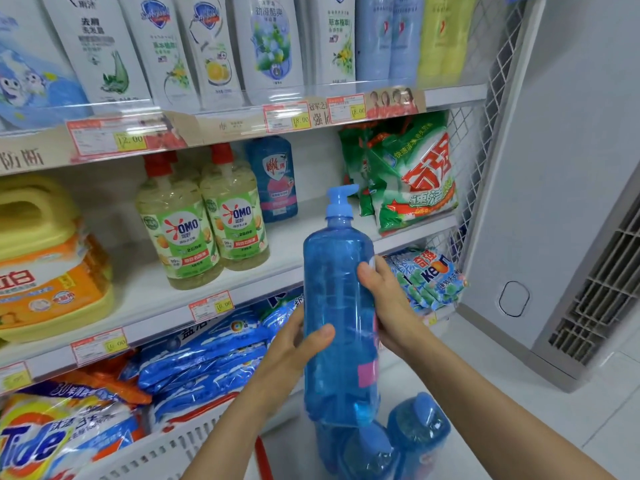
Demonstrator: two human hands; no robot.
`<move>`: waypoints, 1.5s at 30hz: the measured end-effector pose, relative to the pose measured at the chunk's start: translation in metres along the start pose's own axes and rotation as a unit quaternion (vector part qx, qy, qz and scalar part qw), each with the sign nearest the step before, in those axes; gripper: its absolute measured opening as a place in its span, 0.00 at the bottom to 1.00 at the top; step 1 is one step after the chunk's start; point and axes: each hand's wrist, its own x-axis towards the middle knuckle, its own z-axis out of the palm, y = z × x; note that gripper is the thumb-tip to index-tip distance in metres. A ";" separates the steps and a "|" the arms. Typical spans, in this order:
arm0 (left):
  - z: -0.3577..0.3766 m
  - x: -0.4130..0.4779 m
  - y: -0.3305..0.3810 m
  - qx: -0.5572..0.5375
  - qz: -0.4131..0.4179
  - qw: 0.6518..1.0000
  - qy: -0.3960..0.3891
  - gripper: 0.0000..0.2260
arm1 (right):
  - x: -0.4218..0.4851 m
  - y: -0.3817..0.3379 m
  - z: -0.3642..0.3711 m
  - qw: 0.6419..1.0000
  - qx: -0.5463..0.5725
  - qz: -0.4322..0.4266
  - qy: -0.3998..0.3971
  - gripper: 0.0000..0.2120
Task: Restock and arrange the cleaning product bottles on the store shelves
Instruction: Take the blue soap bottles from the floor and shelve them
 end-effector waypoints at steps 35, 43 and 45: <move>0.050 0.103 -0.061 0.281 0.019 0.959 0.034 0.38 | 0.057 -0.052 -0.096 0.880 -0.453 0.140 -0.009 0.04; 0.056 0.135 -0.141 0.268 -0.108 0.957 -0.022 0.21 | 0.064 0.060 -0.140 0.819 -0.529 0.224 0.017 0.14; 0.057 0.140 -0.159 0.296 -0.135 0.945 -0.030 0.21 | 0.061 0.083 -0.150 0.822 -0.510 0.252 0.017 0.16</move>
